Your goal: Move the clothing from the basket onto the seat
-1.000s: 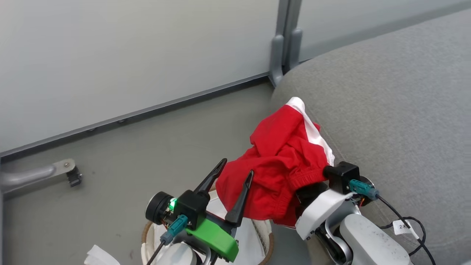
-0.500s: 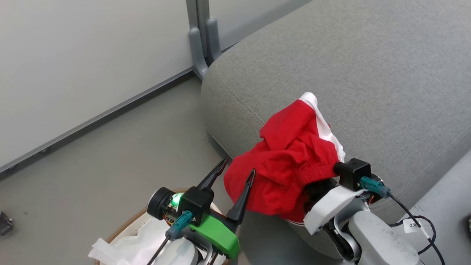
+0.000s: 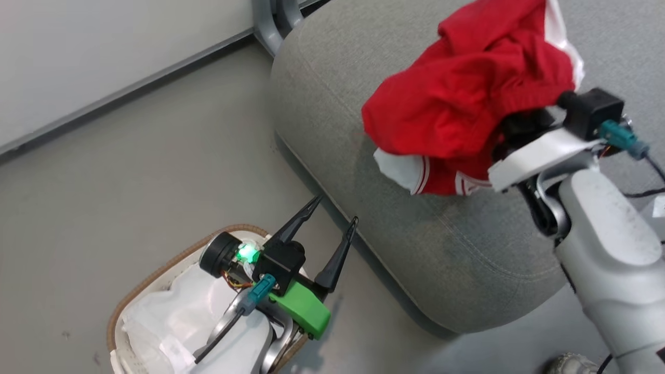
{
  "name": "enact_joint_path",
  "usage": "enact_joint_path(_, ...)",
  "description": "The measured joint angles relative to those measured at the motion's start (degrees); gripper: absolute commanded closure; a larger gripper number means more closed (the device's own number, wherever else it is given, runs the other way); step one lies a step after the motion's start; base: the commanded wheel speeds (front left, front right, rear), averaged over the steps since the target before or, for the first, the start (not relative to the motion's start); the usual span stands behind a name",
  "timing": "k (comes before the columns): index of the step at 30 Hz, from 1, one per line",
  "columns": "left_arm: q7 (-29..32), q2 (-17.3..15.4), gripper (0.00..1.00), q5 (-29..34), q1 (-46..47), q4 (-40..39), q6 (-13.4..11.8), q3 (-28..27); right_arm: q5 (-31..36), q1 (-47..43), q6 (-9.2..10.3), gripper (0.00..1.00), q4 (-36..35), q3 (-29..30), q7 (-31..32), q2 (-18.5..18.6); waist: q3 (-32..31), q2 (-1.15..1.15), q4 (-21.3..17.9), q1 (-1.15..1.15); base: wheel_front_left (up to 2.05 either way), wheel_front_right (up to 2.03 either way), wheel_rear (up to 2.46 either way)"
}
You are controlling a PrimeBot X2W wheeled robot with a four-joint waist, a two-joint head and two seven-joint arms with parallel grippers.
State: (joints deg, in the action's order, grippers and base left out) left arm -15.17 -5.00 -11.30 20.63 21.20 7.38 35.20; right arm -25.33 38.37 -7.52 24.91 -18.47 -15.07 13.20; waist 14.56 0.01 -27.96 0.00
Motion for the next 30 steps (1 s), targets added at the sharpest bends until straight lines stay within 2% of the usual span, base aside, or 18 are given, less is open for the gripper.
enact_joint_path(10,0.0,-2.0,0.00,1.0,5.3,-0.6,0.0,1.7,2.0,14.2,0.00,1.00,5.8,9.9,0.0,3.5,9.6,0.00,4.6,0.00,0.00,0.00,0.00)
enact_joint_path(18,0.0,-2.9,0.00,1.7,6.1,-1.1,0.0,1.8,5.0,17.2,0.00,1.00,10.5,18.1,0.0,5.5,15.8,0.00,9.1,0.01,0.00,0.00,0.00)
enact_joint_path(25,0.0,-3.0,0.00,2.0,6.2,-1.1,0.0,1.1,6.1,16.3,0.00,1.00,18.9,26.0,0.0,4.8,19.8,0.00,12.5,0.01,0.00,0.00,0.00)
enact_joint_path(26,0.0,-3.0,0.00,2.0,6.2,-1.1,0.0,0.9,6.6,15.8,-0.01,0.90,20.0,26.6,0.0,4.5,20.1,0.00,12.9,0.00,0.00,0.00,0.00)
enact_joint_path(27,0.0,-3.0,0.00,2.0,6.2,-1.1,0.0,0.7,6.8,15.3,-0.01,0.65,20.6,27.4,0.0,4.1,20.4,0.00,13.2,0.01,0.00,0.00,0.00)
enact_joint_path(28,0.0,-3.0,0.00,2.0,6.2,-0.9,0.0,0.5,7.2,14.7,0.00,0.18,21.1,28.3,0.0,3.8,20.6,0.00,13.5,0.01,0.00,0.00,0.00)
enact_joint_path(29,0.0,-3.0,0.00,2.0,6.2,-0.8,0.0,0.3,7.7,14.1,-0.01,0.00,21.4,29.1,0.0,3.6,20.6,0.00,13.7,0.01,0.00,0.00,0.00)
enact_joint_path(30,0.0,-3.1,0.00,2.0,6.2,-0.7,0.0,0.2,7.9,13.7,-0.01,0.00,21.6,29.9,0.0,3.2,20.5,0.00,13.8,0.01,0.00,0.00,0.00)
